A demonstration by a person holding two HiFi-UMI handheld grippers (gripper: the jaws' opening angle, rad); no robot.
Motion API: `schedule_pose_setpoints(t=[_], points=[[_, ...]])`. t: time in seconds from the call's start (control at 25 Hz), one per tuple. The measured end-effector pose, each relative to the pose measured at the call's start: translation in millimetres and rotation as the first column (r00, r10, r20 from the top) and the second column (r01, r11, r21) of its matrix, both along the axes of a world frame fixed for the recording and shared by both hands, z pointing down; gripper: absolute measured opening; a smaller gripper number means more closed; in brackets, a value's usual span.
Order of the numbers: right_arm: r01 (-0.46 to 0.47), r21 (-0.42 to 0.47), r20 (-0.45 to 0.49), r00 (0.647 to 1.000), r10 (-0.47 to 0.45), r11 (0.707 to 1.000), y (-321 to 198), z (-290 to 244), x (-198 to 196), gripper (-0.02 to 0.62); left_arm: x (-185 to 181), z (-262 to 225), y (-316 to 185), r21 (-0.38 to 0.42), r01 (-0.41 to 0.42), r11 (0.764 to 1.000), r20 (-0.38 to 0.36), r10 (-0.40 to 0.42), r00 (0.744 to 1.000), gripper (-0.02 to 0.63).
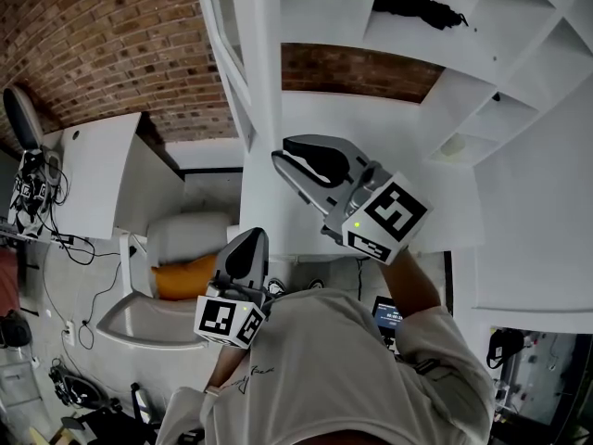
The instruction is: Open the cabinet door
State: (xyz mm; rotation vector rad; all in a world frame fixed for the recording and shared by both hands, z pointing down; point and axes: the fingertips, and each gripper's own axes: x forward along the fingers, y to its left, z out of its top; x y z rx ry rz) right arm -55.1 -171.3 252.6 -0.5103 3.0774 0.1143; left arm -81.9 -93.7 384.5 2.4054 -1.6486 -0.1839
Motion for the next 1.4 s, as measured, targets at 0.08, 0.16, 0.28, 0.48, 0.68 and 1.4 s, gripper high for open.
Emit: schedule_pose_setpoints(t=[0.08,0.16,0.28,0.48,0.68,1.4], points=[[0.005,0.000,0.002,1.000,-0.005,1.000,1,0,-2,0.064,0,2,1,-0.002,-0.001,1.000,-0.001,0.001,1.000,0.017],[0.010,0.001,0.001,1.000,-0.010,1.000,3,0,-4,0.064,1,4,2,-0.006,-0.005,1.000,0.002,0.005,1.000,0.017],[0.023,0.002,0.000,1.000,-0.023,1.000,5,0,-8,0.064,0,6,4,-0.012,-0.001,1.000,-0.002,0.001,1.000,0.017],[0.049,0.010,0.006,0.999,-0.049,0.999,12,0,-19,0.064,-5,4,5,-0.004,0.015,1.000,-0.008,-0.016,1.000,0.017],[0.073,0.017,0.009,0.997,-0.073,0.997,16,0,-28,0.063,-10,4,6,-0.005,0.023,1.000,0.000,-0.023,1.000,0.017],[0.123,0.026,0.018,0.992,-0.123,0.992,31,0,-59,0.057,-30,0,11,0.012,0.058,0.998,0.001,-0.058,0.998,0.017]])
